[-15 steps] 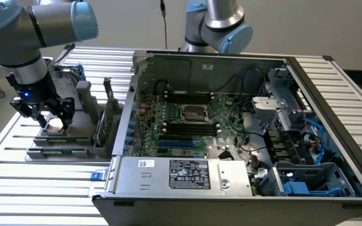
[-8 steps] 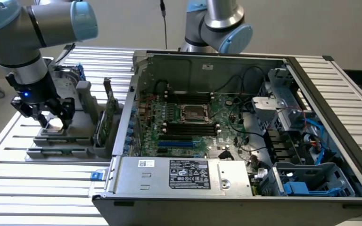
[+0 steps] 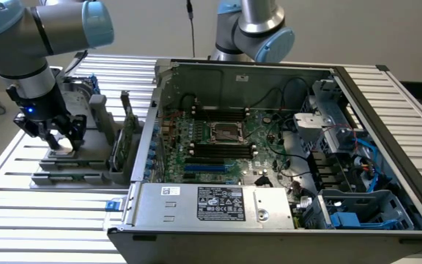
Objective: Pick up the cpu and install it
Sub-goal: 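Pick up the cpu and move it towards the insertion slot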
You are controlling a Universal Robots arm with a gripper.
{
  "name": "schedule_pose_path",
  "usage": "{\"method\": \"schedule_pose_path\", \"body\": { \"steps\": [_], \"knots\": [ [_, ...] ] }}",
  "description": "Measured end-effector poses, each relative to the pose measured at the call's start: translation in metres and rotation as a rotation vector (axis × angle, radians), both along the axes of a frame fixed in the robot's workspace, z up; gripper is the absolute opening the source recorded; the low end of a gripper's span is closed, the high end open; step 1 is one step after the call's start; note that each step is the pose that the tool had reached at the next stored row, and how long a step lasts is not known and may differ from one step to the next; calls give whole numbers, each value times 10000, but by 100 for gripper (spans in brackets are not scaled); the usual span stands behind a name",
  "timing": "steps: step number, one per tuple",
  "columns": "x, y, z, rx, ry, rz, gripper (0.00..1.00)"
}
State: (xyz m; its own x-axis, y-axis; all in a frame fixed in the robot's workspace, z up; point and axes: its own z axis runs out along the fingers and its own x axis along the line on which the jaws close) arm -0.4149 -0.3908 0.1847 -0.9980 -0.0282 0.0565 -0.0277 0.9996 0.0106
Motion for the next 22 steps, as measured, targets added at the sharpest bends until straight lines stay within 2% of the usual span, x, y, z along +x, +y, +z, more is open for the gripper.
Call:
{"method": "schedule_pose_path", "body": {
  "steps": [7,11,15,22],
  "knots": [
    [0,0,10,12,-5,-4,55],
    [0,0,61,21,-9,-4,55],
    [0,0,201,28,-11,-4,55],
    [10,0,517,27,-11,-3,55]
  ]
}}
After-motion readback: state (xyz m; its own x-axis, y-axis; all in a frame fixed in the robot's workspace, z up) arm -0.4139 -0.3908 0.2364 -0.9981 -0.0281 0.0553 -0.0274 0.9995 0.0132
